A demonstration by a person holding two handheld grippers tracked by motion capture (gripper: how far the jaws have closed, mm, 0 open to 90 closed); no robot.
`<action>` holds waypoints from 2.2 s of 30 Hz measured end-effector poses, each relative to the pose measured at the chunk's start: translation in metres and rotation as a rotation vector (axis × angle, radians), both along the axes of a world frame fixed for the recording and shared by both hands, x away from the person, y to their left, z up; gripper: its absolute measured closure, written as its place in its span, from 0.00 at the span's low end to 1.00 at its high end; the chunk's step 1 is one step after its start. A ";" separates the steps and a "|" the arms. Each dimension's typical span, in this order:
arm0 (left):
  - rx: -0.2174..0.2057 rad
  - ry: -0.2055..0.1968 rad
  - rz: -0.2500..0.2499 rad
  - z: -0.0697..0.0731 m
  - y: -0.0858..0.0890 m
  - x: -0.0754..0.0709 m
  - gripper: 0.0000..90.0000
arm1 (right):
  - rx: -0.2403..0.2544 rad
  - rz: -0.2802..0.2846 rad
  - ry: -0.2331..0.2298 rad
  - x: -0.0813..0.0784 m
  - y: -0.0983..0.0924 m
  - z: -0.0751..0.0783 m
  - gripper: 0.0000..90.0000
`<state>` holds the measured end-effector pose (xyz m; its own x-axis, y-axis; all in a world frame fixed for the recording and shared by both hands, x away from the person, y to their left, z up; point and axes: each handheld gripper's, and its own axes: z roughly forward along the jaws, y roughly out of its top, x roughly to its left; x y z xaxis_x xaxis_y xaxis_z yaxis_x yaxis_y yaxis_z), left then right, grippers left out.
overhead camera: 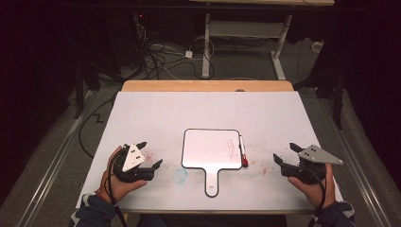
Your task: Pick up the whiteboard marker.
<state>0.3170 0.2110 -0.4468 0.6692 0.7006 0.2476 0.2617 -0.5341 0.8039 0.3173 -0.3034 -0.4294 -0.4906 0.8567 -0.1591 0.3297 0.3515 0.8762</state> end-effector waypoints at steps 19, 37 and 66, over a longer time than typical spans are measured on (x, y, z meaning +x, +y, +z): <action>0.032 0.027 -0.013 -0.006 -0.005 0.000 0.21 | 0.042 0.033 0.135 0.020 0.011 0.006 0.32; 0.044 0.051 -0.018 -0.009 -0.006 -0.001 0.21 | 0.030 0.036 0.335 0.059 0.049 0.002 0.46; 0.068 0.072 -0.025 -0.012 -0.006 -0.001 0.21 | 0.029 0.067 0.529 0.087 0.094 -0.032 0.74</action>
